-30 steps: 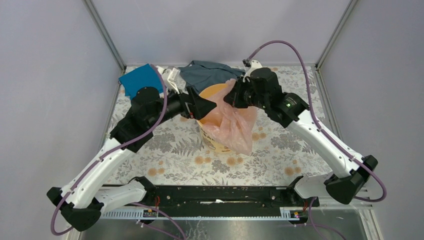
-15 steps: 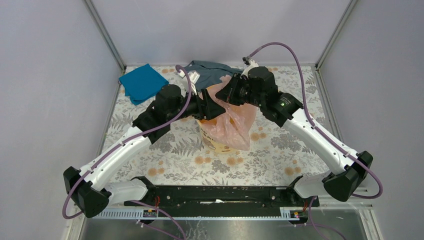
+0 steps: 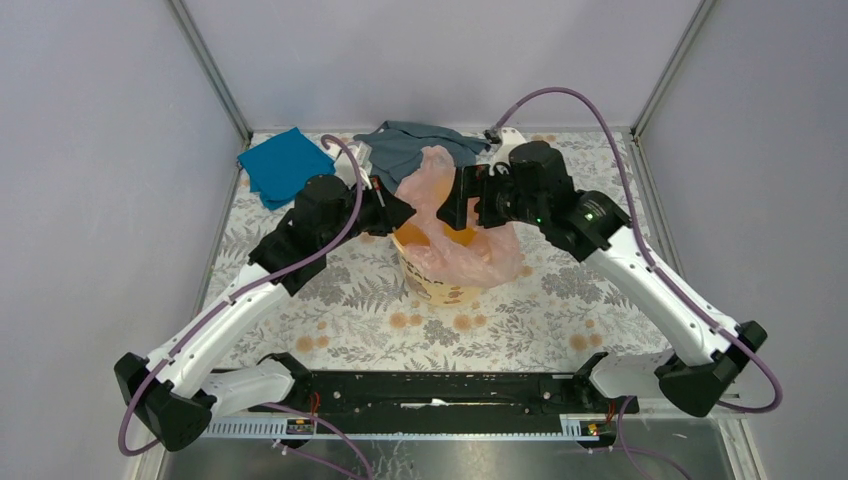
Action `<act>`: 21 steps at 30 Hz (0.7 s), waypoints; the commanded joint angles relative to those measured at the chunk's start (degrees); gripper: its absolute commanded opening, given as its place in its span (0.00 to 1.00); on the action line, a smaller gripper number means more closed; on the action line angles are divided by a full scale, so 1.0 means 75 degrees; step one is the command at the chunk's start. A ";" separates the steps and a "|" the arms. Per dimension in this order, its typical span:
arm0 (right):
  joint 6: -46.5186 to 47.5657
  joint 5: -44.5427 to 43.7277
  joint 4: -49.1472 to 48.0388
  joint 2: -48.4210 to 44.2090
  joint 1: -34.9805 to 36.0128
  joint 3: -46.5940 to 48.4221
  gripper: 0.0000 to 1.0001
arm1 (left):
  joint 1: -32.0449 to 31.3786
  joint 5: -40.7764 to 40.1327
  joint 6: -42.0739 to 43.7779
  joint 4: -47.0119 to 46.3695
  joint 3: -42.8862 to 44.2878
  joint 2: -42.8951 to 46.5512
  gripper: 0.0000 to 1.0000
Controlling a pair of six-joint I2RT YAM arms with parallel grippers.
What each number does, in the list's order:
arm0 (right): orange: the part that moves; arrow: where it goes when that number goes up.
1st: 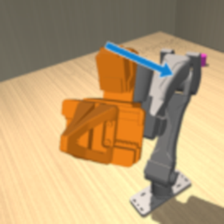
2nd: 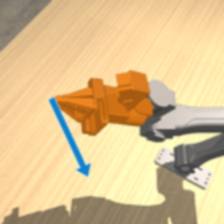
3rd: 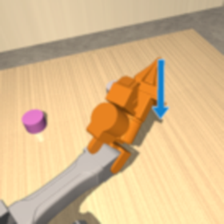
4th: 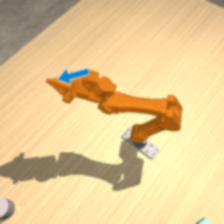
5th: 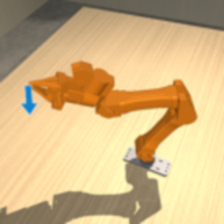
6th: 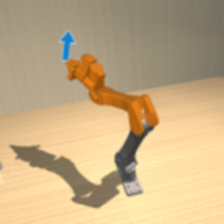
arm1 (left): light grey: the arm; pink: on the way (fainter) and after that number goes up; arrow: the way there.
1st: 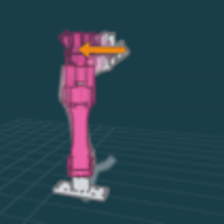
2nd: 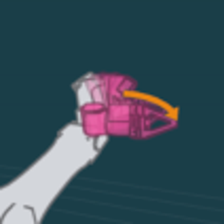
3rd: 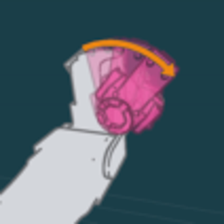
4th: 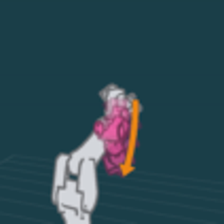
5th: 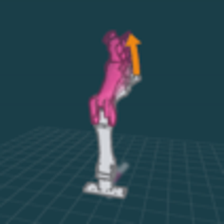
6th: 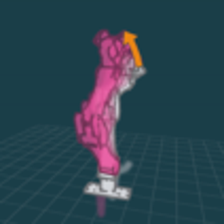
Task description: Put the trash bags into the trash bin
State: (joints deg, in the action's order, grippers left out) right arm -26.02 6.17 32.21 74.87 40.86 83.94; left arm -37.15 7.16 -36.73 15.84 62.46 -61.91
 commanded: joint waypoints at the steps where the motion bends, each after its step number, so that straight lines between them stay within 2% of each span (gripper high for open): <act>1: 0.1032 -0.0629 0.0765 -0.0876 -0.0022 0.0498 1.00 | 0.0152 -0.0774 0.0368 0.0298 0.0040 0.0359 0.00; 8: 0.1322 -0.2085 0.0859 -0.1584 -0.0022 0.0021 1.00 | 0.0285 -0.1620 0.1116 0.1308 0.0597 0.0477 0.00; 11: 0.1287 -0.2298 0.0844 -0.1555 -0.0014 -0.0223 1.00 | 0.0300 -0.1511 0.1278 0.1444 0.0799 0.0503 0.00; 17: 0.1097 -0.1177 0.0362 -0.1182 -0.0019 -0.0536 0.94 | 0.0300 -0.1192 0.1241 0.1224 0.0949 0.0613 0.00; 21: 0.0317 -0.0266 -0.0826 -0.1063 -0.0022 -0.1360 0.80 | 0.0301 -0.1106 0.1230 0.0901 0.1038 0.0650 0.00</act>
State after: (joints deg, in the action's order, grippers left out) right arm -19.16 -2.94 34.87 66.32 40.86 77.58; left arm -35.16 -1.89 -28.47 26.85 67.18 -58.35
